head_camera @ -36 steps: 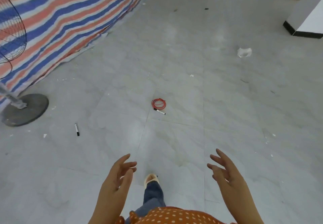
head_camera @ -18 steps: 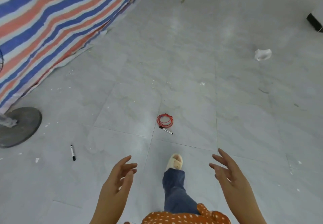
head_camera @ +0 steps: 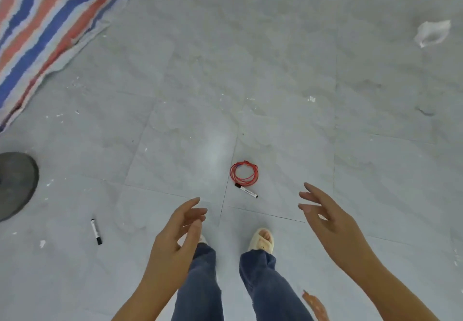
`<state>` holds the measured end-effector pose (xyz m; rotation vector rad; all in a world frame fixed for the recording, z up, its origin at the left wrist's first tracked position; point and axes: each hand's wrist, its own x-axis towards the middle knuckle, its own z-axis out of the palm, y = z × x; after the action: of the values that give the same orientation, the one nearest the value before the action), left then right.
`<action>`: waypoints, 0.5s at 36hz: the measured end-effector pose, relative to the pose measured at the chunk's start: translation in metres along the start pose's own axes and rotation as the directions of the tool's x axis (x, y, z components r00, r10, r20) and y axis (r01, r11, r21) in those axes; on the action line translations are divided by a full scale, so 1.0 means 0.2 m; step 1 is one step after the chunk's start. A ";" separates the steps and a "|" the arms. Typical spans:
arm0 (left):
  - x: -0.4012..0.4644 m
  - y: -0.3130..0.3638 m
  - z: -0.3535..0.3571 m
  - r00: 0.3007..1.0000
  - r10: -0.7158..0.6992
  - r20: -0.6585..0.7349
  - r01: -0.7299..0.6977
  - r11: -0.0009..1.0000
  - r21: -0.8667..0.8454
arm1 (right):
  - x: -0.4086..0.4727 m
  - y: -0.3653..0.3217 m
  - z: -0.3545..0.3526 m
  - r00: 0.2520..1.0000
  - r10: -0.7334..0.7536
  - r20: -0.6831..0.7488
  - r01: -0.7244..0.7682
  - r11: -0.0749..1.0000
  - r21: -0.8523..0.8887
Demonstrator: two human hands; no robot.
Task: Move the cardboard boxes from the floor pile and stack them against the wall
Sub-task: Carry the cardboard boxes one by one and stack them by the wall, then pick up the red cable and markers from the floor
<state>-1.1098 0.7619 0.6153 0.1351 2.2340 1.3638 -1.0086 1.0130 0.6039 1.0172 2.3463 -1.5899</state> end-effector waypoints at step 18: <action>2.30 -2.13 1.01 0.759 -0.034 0.650 -0.512 0.584 0.630 | 1.92 1.99 1.32 0.956 0.177 0.232 -0.025 0.842 -0.538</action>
<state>-1.3356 0.8731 0.0060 1.0978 2.0796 0.2121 -1.1332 1.0474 0.0053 0.7230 2.2858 -0.8780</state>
